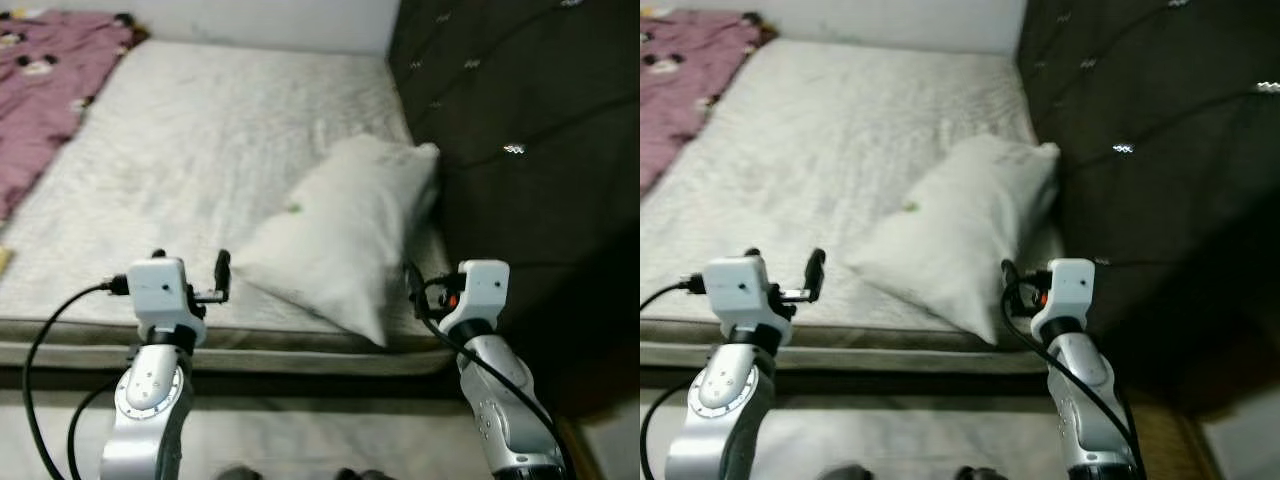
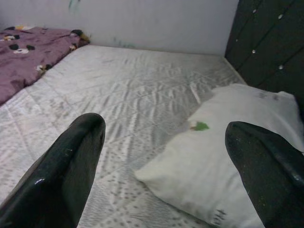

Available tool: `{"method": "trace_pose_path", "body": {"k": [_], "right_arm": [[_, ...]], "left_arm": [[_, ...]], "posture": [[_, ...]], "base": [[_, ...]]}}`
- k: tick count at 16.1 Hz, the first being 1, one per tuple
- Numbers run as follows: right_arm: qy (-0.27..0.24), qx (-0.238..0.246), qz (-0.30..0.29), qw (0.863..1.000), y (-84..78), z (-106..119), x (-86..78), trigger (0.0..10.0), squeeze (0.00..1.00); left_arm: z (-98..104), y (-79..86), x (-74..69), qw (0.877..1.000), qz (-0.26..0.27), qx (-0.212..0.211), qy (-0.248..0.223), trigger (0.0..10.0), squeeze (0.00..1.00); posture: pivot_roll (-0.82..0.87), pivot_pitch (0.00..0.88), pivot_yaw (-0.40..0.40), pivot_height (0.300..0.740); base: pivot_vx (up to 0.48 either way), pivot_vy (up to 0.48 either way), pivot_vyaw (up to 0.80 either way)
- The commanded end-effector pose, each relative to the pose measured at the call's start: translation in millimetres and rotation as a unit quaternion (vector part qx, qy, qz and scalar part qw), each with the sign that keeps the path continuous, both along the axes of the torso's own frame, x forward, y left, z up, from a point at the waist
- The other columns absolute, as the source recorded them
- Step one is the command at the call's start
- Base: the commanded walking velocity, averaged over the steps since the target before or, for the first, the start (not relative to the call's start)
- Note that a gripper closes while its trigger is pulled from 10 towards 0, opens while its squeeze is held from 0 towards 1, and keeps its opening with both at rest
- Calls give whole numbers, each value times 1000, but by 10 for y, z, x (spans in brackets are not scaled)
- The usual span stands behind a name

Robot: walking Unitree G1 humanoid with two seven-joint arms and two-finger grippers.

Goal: Clean up the room

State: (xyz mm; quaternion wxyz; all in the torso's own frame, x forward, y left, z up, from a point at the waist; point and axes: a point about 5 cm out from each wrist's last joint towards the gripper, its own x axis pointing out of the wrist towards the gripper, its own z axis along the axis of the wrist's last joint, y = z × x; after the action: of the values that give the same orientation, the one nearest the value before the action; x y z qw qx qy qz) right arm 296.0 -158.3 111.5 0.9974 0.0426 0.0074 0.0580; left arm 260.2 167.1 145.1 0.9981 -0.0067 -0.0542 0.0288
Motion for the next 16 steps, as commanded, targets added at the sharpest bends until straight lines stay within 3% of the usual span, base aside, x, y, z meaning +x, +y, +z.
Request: {"method": "trace_pose_path", "body": {"k": [1, 7, 16], "right_arm": [[0, 2, 10, 1000, 61, 3, -1, 10000, 0], [-3, 6, 8, 1000, 65, 15, 16, 10000, 0], [-7, -8, 13, 1000, 70, 18, 8, 10000, 0]], "left_arm": [[-8, 59, -18, 1000, 9, 7, 3, 10000, 0], [51, 29, -22, 1000, -15, -10, -20, 10000, 0], [54, 3, -35, 999, -34, -21, -26, 10000, 0]], "posture": [[65, 189, -43, 740], [66, 199, -42, 740], [63, 200, -42, 740]], "base": [[0, -326, 0], [0, 0, 0], [386, 0, 112]]}}
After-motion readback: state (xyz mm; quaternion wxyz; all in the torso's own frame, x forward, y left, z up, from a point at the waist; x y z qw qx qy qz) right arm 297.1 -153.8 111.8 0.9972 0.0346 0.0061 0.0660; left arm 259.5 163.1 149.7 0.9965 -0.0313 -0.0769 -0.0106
